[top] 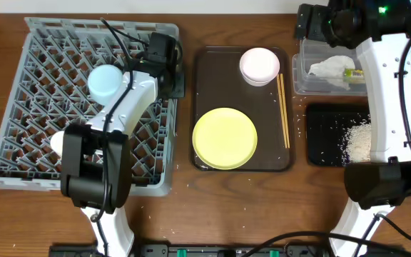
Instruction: Sort waste into correct bins and load items into the dishwasher
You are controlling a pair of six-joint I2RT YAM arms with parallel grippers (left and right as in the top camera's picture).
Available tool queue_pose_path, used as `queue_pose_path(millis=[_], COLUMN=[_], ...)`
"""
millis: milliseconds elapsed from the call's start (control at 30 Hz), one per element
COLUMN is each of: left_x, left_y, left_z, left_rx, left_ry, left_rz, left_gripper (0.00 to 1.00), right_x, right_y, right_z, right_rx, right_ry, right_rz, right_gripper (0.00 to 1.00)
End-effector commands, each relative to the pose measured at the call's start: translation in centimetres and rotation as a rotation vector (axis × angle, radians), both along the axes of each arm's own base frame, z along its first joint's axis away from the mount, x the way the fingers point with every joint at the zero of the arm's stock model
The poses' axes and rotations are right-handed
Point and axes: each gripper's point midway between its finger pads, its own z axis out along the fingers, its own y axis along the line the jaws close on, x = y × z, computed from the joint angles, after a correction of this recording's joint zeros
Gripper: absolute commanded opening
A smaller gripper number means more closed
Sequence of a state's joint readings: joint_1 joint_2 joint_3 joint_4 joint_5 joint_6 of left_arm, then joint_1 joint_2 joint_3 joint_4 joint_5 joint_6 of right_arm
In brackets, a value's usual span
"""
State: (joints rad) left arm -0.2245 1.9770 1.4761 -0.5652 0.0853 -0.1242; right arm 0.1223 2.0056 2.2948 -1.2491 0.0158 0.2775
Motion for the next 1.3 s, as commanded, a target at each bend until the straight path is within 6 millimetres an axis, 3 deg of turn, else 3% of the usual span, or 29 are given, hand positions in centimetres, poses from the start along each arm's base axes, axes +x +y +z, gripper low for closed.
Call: queue_pose_path(millis=[0,300,533,867,900,967,1100,1200,1267], left_x=[1.4,3.8,2.9,1.1,1.0,0.8,0.7,1.0,1.0], left_y=[-0.5,-1.0,-0.9,-0.4,-0.4,-0.4,-0.4,-0.4,-0.4], left_z=[0.1,1.3,1.1,1.8,1.8,1.7,2.8,5.4,7.9], left_rx=[-0.034,-0.058,-0.051,-0.039,-0.038,-0.036,-0.040,-0.054,-0.067], left_ry=[-0.041,-0.148,-0.114,-0.061,-0.056,-0.046,-0.065,-0.127,-0.186], left_rz=[-0.003,-0.004,-0.004,-0.003,-0.003,-0.003,-0.003,-0.003,-0.004], left_gripper=[0.08,0.10,0.14,0.13,0.17,0.43,0.55,0.57,0.64], right_x=[0.0,0.0,0.0,0.0,0.0,0.0,-0.1,0.0,0.0], right_y=[0.4,0.4,0.4,-0.2,0.0,0.2,0.7,0.6,0.6], right_z=[-0.2,-0.2,-0.2,-0.2,-0.2,-0.2,-0.2,-0.2,-0.2], right_rx=[0.001,0.001,0.001,0.001,0.001,0.001,0.001,0.001,0.001], right_ry=[0.004,0.005,0.004,0.004,0.004,0.004,0.004,0.004,0.004], right_rz=[0.003,0.003,0.003,-0.009,-0.006,-0.001,0.009,0.008,0.007], right_gripper=[0.99,0.99,0.99,0.99,0.99,0.99,0.99,0.99,0.99])
